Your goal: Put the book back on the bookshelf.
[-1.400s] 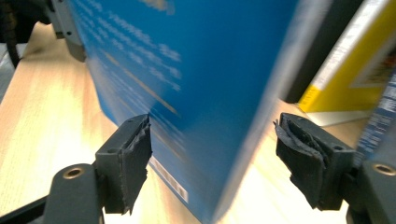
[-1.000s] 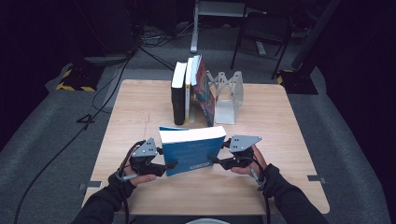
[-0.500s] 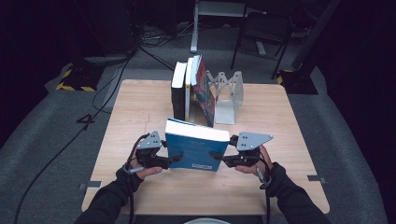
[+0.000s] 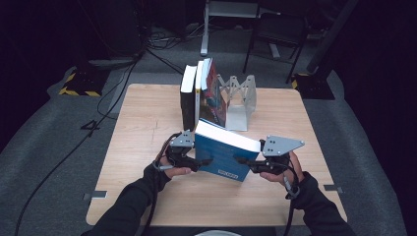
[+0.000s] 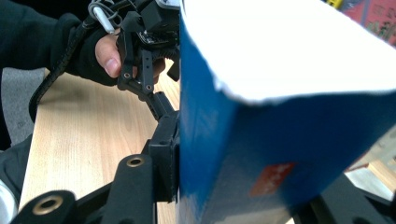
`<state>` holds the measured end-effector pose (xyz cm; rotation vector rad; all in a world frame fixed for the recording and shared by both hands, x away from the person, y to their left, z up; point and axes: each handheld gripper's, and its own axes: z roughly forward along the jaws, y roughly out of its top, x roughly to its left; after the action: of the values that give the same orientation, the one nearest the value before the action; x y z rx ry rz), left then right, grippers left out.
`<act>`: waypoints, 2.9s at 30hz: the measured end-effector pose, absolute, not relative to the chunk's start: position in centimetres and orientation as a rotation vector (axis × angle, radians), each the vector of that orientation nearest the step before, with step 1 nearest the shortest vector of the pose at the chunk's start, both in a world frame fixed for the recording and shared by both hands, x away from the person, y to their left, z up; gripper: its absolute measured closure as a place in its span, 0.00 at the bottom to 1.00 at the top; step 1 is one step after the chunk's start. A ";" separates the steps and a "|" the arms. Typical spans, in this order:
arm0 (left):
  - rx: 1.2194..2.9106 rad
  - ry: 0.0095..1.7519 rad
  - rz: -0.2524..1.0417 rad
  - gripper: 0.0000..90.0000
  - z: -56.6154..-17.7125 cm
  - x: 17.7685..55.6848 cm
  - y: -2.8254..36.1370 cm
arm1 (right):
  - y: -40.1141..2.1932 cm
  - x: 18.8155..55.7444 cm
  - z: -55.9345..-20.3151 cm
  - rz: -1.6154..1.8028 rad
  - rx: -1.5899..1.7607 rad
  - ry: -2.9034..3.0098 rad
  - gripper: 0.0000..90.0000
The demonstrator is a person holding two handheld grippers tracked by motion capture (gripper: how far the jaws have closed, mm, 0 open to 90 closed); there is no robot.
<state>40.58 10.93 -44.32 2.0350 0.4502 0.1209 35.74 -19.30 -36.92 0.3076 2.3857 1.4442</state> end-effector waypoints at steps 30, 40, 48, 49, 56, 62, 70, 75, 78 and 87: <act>2.030 0.419 0.159 0.17 -44.6 42.2 7.3 | -19.9 36.8 -33.9 1.340 0.486 2.441 0.56; 2.071 0.436 0.198 0.19 -44.5 41.3 7.7 | -19.2 37.3 -33.7 1.318 0.508 2.495 0.64; 2.243 0.521 0.243 0.25 -46.5 38.1 11.7 | -19.1 37.1 -33.6 1.312 0.492 2.500 0.65; 2.254 0.532 0.238 0.25 -46.8 37.6 12.4 | -19.1 37.2 -33.6 1.316 0.497 2.499 0.65; 2.320 0.632 0.258 0.24 -48.6 34.9 16.3 | -19.3 37.4 -33.7 1.319 0.517 2.495 0.65; 2.333 0.676 0.267 0.22 -49.7 33.5 17.5 | -19.2 37.2 -33.7 1.315 0.517 2.492 0.65; 2.289 0.703 0.262 0.19 -50.4 33.2 17.7 | -19.2 37.2 -33.6 1.312 0.522 2.493 0.66; 2.294 0.693 0.256 0.18 -50.4 33.4 17.7 | -19.1 37.0 -33.7 1.316 0.541 2.487 0.66; 2.293 0.691 0.251 0.18 -50.5 33.4 17.7 | -19.0 36.7 -33.7 1.312 0.547 2.477 0.66; 2.300 0.672 0.246 0.17 -50.4 33.7 17.7 | -19.6 37.0 -32.8 1.295 0.614 2.462 0.67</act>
<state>33.68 17.68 -50.44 2.2997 0.6718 0.2458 36.99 -19.63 -32.85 0.6143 2.4623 1.2946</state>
